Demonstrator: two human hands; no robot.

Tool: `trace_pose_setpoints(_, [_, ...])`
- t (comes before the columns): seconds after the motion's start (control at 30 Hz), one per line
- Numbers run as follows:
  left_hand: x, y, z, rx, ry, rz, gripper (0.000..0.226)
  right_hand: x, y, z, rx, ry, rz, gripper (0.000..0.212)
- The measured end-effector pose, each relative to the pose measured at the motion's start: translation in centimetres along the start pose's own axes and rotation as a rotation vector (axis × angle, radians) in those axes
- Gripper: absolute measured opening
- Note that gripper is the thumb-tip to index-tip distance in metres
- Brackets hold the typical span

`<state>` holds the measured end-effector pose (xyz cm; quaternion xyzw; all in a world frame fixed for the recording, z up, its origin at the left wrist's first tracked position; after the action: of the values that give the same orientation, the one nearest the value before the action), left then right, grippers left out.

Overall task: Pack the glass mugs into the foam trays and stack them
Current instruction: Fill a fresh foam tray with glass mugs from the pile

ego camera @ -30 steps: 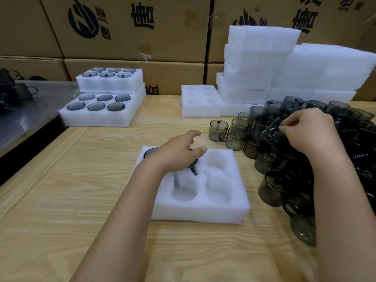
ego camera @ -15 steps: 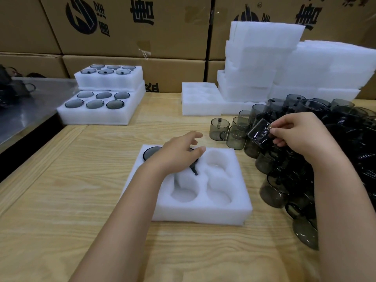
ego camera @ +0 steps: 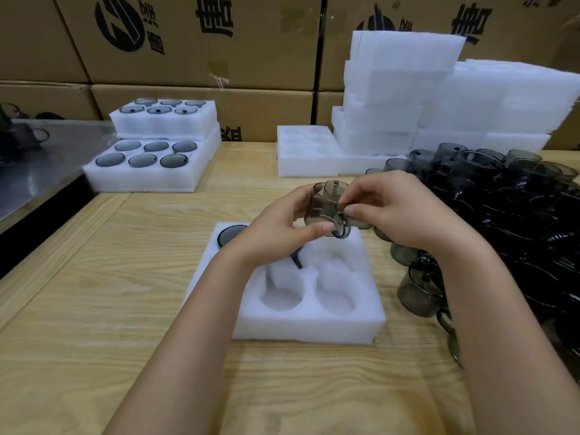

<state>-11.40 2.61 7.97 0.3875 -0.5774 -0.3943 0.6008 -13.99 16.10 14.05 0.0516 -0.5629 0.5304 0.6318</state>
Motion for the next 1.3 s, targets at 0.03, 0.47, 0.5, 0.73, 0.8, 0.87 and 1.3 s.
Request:
trace_pose_setpoints(0.03, [0.2,-0.1,0.1,-0.005,0.027,-0.007,0.048,-0.2,-0.1,0.0,0.009,-0.006,-0.013,0.027])
trace_pose_setpoints(0.47, [-0.9,-0.1,-0.3,0.035,0.052,0.163,0.049,-2.1,2.5,-0.1,-0.133,-0.068,-0.068,0.053])
trace_pose_setpoints(0.5, [-1.1,-0.1,-0.4,0.037,0.043,0.185,0.048,-2.4,2.7,-0.1,-0.141,-0.086,-0.077,0.055])
trace_pose_setpoints(0.73, [-1.1,-0.9,-0.2,0.077,-0.036,0.23,0.049,-3.6,3.0,0.2,-0.16,-0.155,-0.171,0.065])
trace_pose_setpoints(0.8, [-1.3,-0.9,-0.3,0.084,-0.1,0.196,0.067,-3.9,3.1,0.1,-0.163,-0.177,-0.151,0.063])
trace_pose_setpoints(0.87, [-1.3,-0.5,-0.2,0.102,-0.121,0.031,0.079,-4.2,3.0,0.1,-0.153,-0.195,-0.144,0.06])
trace_pose_setpoints(1.3, [-3.6,1.8,-0.1,-0.068,0.109,0.318,0.068,-5.9,0.0,0.9,0.142,-0.218,0.014,0.024])
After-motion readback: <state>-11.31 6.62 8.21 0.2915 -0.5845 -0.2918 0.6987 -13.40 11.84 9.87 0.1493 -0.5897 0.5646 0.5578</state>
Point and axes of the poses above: each hand's wrist, its own z-axis towards the middle knuckle, its own x-axis out of the back of the hand, y = z × x, the point moved 8 cm from there along z, towards the middle knuckle, and after that the axes turned 10 degrees about x, right-handed, at the moved point
